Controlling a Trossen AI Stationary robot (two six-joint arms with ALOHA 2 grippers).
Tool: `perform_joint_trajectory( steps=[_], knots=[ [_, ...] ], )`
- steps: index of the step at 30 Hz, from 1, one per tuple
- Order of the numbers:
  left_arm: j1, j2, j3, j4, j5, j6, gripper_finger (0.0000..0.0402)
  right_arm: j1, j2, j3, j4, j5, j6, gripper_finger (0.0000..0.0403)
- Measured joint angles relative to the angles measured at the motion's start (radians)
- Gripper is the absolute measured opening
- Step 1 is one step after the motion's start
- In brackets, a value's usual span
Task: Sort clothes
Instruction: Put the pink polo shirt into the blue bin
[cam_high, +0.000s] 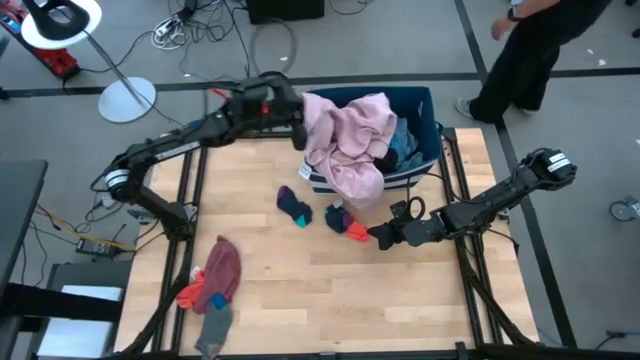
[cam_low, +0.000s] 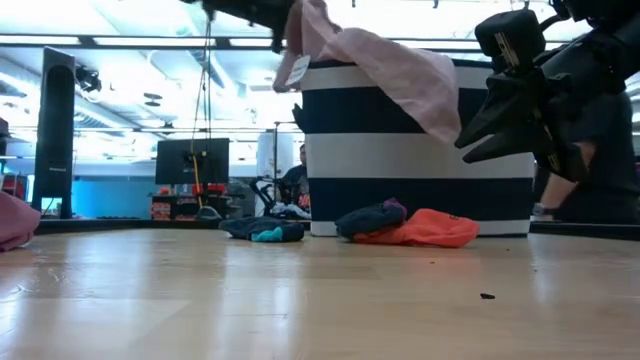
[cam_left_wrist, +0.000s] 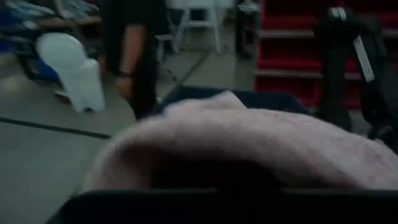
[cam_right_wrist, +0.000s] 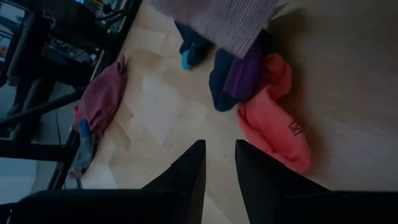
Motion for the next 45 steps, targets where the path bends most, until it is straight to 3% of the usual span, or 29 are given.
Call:
perform_joint_trajectory(
  steps=[8, 15, 19, 29, 38, 45],
  knots=[
    [-0.076, 0.24, 0.218, 0.009, 0.071, -0.001, 0.0, 0.0, 0.0, 0.0, 0.004, 0.0, -0.006, 0.0089],
    [-0.095, 0.419, 0.49, 0.007, 0.125, -0.001, 0.0, 0.001, 0.0, 0.0, 0.019, -0.002, -0.006, 0.0089],
    [-0.087, 0.5, 0.581, -0.085, 0.074, -0.002, 0.0, 0.001, 0.0, 0.0, 0.023, -0.003, -0.006, 0.0089],
    [-0.07, 0.609, 0.602, -0.441, 0.046, -0.045, 0.0, 0.002, 0.0, 0.0, 0.03, -0.004, -0.007, 0.0089],
    [-0.07, 0.705, 0.608, -0.647, 0.034, -0.091, 0.0, 0.002, 0.0, 0.0, 0.04, -0.004, -0.007, 0.0089],
    [-0.072, 0.729, 0.607, -0.699, 0.048, -0.109, 0.0, 0.002, 0.0, 0.0, 0.056, -0.005, -0.007, 0.0089]
  ],
)
